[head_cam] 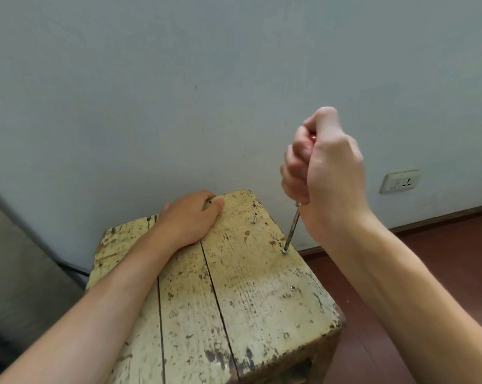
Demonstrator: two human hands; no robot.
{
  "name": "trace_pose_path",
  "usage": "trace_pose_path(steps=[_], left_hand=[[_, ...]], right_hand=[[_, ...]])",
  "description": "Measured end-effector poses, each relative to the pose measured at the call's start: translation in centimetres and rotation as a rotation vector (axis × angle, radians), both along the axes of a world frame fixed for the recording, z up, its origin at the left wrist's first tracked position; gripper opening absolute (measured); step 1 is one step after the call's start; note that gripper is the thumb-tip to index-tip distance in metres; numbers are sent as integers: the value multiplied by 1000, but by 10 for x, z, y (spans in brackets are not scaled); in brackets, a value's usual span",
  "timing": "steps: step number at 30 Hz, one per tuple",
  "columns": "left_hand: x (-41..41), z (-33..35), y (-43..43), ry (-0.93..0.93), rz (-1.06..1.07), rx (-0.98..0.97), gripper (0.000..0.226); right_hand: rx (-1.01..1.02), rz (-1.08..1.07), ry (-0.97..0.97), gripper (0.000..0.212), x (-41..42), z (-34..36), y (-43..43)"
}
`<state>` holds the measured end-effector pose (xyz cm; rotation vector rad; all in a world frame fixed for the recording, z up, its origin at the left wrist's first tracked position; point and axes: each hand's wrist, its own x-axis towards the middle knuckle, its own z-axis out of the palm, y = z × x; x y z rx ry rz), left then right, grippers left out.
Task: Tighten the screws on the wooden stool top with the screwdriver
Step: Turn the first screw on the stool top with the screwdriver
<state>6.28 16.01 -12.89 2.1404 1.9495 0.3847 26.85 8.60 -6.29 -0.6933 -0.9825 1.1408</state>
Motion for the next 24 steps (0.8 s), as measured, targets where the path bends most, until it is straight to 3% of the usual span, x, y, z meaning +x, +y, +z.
trace_pose_path(steps=[3, 9, 12, 15, 19, 24], left_hand=[[1, 1, -1, -8, -3, 3, 47], [1, 0, -1, 12, -4, 17, 46], [1, -1, 1, 18, -4, 19, 45], [0, -2, 1, 13, -3, 19, 45], [0, -2, 1, 25, -1, 15, 47], [0, -1, 0, 23, 1, 10, 47]], right_hand=[[-19, -99, 45, 54, 1, -2, -1], [75, 443, -94, 25, 26, 1, 11], [115, 635, -189, 35, 36, 5, 14], [113, 761, -167, 51, 32, 5, 9], [116, 602, -122, 60, 17, 0, 4], [52, -55, 61, 60, 0, -9, -11]])
